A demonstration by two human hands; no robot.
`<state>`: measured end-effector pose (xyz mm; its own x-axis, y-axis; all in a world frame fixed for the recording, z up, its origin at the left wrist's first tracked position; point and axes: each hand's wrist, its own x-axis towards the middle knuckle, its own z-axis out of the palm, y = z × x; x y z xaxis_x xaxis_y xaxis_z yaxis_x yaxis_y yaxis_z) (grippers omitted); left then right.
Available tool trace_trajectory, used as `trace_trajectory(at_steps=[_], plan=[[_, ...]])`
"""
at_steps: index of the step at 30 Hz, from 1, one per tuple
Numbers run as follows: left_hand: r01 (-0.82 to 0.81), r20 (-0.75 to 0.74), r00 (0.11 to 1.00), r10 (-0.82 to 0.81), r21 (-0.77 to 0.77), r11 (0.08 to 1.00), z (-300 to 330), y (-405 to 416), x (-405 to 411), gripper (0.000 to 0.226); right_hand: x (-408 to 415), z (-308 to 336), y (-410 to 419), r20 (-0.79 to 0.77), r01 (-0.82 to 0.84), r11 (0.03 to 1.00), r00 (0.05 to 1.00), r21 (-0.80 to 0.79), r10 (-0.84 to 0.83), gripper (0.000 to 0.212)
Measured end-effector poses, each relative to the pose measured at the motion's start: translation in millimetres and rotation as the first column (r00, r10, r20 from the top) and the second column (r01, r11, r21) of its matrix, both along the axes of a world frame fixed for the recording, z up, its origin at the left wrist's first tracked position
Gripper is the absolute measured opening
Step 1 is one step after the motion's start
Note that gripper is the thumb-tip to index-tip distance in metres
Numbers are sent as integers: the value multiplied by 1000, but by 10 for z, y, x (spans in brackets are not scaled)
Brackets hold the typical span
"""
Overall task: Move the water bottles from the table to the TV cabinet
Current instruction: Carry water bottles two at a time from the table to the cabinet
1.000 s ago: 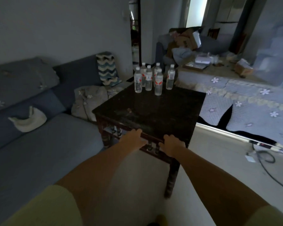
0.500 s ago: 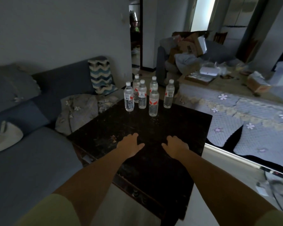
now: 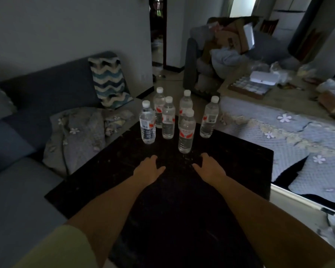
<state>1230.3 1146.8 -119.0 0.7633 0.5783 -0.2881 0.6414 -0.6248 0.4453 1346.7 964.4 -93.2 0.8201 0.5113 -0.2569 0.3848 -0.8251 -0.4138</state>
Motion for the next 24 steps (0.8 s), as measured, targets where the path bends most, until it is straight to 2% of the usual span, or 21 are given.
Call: trace_trajectory(at_steps=[3,6,9,13,17,24], plan=[[-150,98,982,161,-109,983,-127,350,398,78,435,-202,334,-93,84,994,993,75,-76,72],[-319,230,900,371,-232,919,-243,689,788,90,812,-457,692,-216,192,962,965,195,-148,90],[-434,290,805,518,-310,846,-359,1020,1164,101,1073,-686,1009,-335,330,846,922,418,-194,98],[-373,449,710,542,-414,831,-501,1331,1510,104,1242,-925,1314,-395,461,654,882,600,-258,97],[-404,502,577,644,-510,759,-582,1471,1696,92,1312,-1027,1473,-351,480,596,877,644,-328,88],[-396,448,681,579,-439,806,-589,1500,1580,86,1315,-989,1450,-294,442,639,897,629,-330,78]])
